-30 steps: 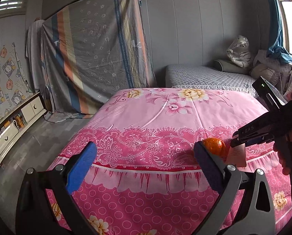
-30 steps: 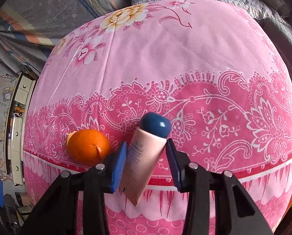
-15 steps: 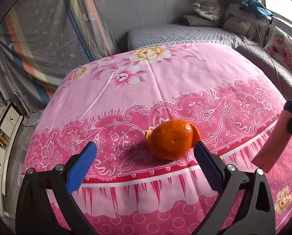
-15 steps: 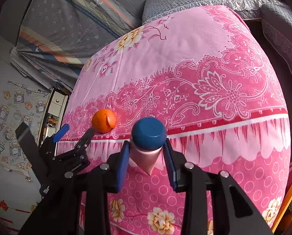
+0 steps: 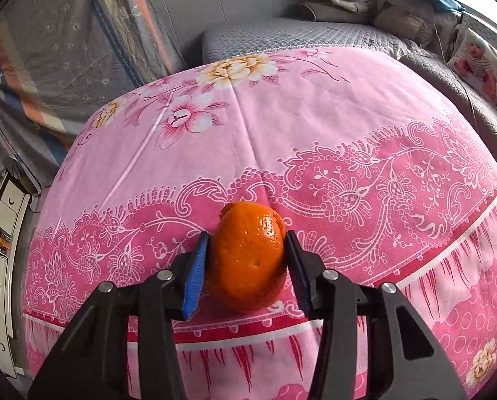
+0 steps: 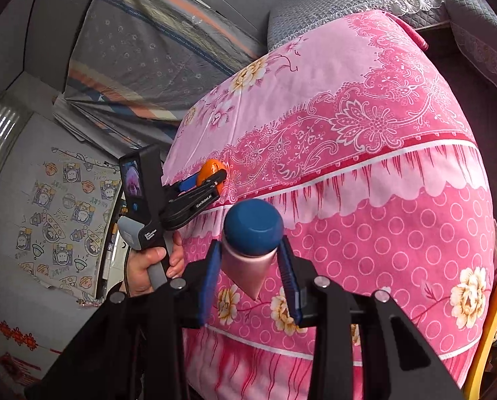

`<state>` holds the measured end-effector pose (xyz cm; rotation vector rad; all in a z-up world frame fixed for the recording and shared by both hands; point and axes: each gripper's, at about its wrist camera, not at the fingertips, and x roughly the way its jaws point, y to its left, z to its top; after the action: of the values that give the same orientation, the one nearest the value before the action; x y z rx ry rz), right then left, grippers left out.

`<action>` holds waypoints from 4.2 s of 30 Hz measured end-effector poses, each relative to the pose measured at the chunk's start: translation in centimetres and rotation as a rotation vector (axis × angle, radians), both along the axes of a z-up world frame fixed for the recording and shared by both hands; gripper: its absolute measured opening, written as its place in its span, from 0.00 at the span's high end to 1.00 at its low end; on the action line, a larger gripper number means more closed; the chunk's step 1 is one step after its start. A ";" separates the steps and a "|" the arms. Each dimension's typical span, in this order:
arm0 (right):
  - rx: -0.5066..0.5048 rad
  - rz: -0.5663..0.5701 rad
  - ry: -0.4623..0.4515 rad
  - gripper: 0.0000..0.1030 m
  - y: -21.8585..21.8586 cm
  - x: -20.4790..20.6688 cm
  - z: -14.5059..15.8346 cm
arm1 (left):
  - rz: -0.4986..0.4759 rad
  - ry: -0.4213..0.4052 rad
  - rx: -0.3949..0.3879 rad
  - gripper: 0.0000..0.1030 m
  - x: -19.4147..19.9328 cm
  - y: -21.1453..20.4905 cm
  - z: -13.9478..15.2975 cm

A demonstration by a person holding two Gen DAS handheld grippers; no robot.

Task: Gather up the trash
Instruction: 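Carry the orange and lotion tube over the bin and release both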

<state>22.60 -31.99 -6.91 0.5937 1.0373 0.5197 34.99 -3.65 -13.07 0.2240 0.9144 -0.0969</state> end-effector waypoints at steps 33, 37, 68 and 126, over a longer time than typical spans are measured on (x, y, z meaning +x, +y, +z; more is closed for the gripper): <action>0.010 -0.160 -0.292 0.68 -6.5 -10.6 8.6 | -0.104 -0.592 -0.227 0.61 -22.3 -5.5 19.8; 0.008 -0.219 -0.307 0.68 -9.1 -11.8 8.8 | -0.166 -0.602 -0.242 0.61 -23.0 -8.3 20.1; -0.140 -0.661 -0.298 0.68 -23.3 -19.4 4.7 | -0.509 -0.512 -0.319 0.60 -24.8 -23.6 17.5; -0.391 -0.900 0.000 0.68 -29.9 -17.5 -7.4 | -0.621 -0.165 -0.221 0.54 -18.7 -37.2 2.3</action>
<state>5.09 -61.91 -14.26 0.6369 0.7390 -0.4643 16.31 -40.86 -10.78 0.2986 0.6377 -0.7399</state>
